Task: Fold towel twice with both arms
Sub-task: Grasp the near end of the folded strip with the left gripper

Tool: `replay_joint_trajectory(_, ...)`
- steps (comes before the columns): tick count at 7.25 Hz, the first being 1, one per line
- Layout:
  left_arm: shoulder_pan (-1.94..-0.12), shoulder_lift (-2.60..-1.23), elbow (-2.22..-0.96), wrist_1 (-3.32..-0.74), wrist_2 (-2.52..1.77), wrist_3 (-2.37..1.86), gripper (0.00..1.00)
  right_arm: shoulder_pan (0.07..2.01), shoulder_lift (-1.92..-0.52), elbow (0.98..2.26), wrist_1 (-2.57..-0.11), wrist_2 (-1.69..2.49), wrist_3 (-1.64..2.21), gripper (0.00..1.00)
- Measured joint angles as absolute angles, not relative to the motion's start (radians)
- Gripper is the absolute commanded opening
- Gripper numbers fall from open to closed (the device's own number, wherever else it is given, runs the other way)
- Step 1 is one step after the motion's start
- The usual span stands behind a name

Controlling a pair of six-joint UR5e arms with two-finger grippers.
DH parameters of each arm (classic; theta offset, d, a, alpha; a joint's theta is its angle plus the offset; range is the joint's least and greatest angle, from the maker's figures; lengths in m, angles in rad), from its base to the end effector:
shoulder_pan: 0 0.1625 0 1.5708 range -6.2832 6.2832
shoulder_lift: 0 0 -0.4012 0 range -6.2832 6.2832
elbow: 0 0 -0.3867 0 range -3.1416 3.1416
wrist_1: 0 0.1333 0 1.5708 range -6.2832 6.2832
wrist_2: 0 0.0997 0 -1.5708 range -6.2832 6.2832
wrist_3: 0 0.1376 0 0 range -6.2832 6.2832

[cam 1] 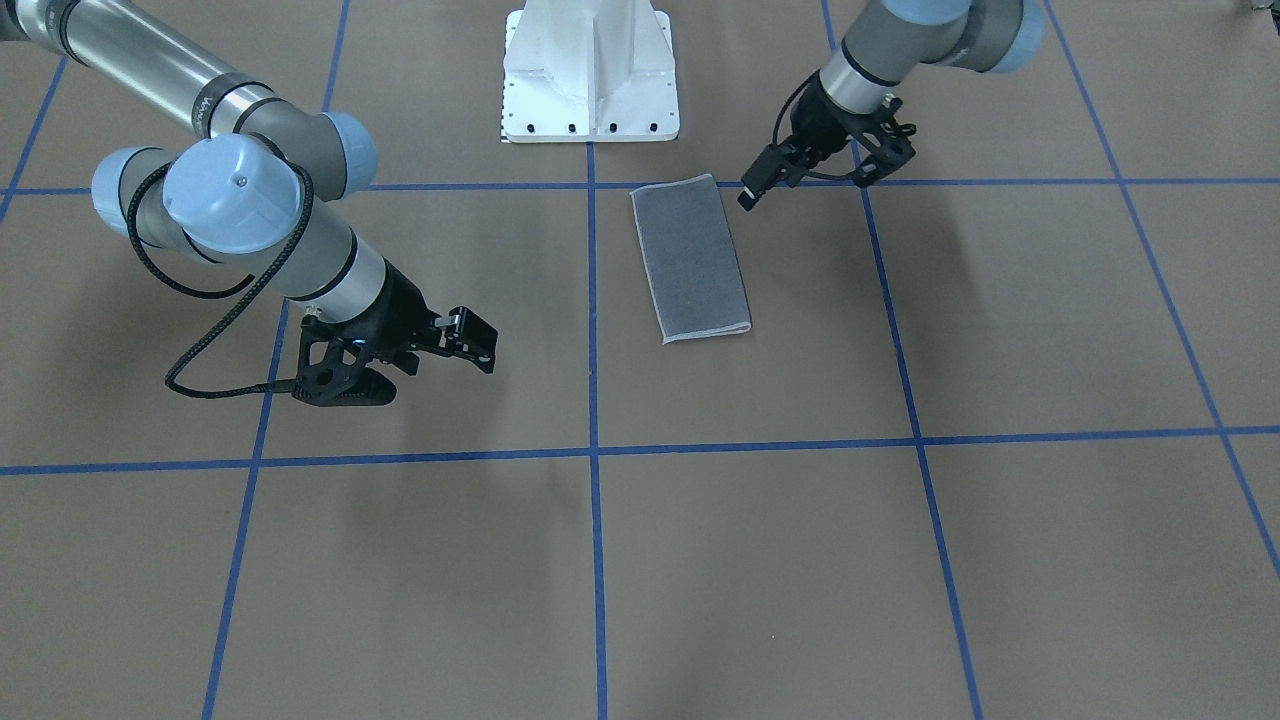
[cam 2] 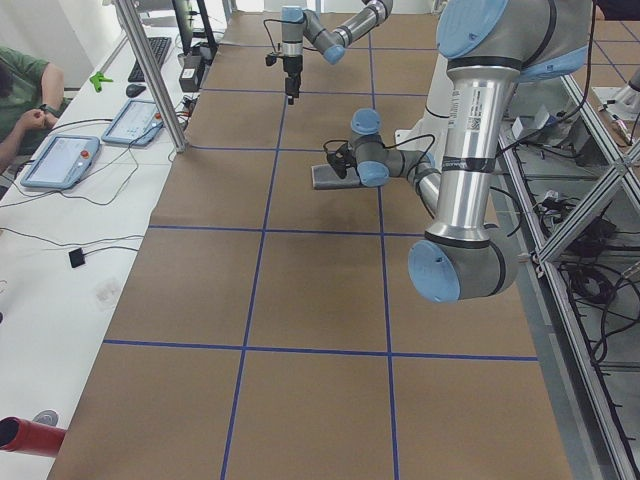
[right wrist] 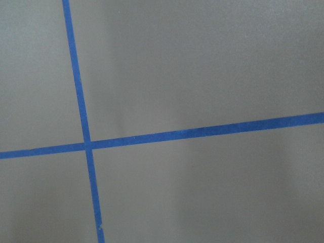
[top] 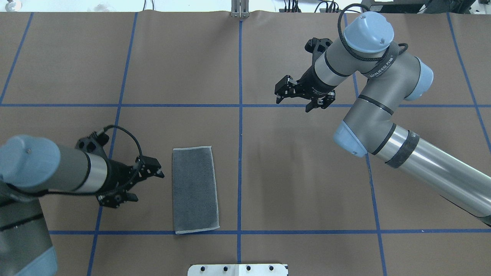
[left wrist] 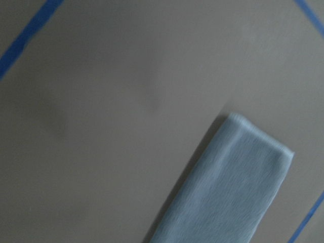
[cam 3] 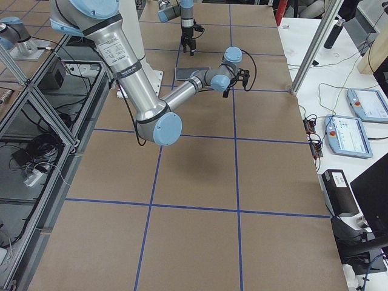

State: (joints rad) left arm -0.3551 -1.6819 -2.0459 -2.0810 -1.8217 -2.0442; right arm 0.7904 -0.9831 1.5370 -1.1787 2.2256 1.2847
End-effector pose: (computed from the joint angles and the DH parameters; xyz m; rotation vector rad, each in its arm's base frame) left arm 0.4632 -0.2775 0.3195 -0.2941 1.0931 -0.6027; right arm -0.4560 -0.5310 0.2760 -0.0519 -1.0882 0.1440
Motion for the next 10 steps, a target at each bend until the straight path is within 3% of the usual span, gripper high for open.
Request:
replay_joint_trajectory(2,-0.242,-1.716,-2.021,-2.074,-1.728,-2.088,0.99,0.791,-0.981,1.537,-1.177,2.223,1.284,1.0)
replay_joint_trajectory(5,-0.21,-1.786,-1.939,-2.073,-1.703,-2.095,0.98,0.792,-0.979,1.541,-1.177,2.222,1.284,1.0)
replay_joint_trajectory(8,-0.204,-1.792,-1.916,-2.074,-1.701,-2.093,0.82,0.792,-0.977,1.542,-1.177,2.221,1.285,1.0)
replay_joint_trajectory(10,-0.195,-1.793,-1.909,-2.074,-1.701,-2.091,0.65,0.792,-0.976,1.542,-1.177,2.221,1.286,1.0)
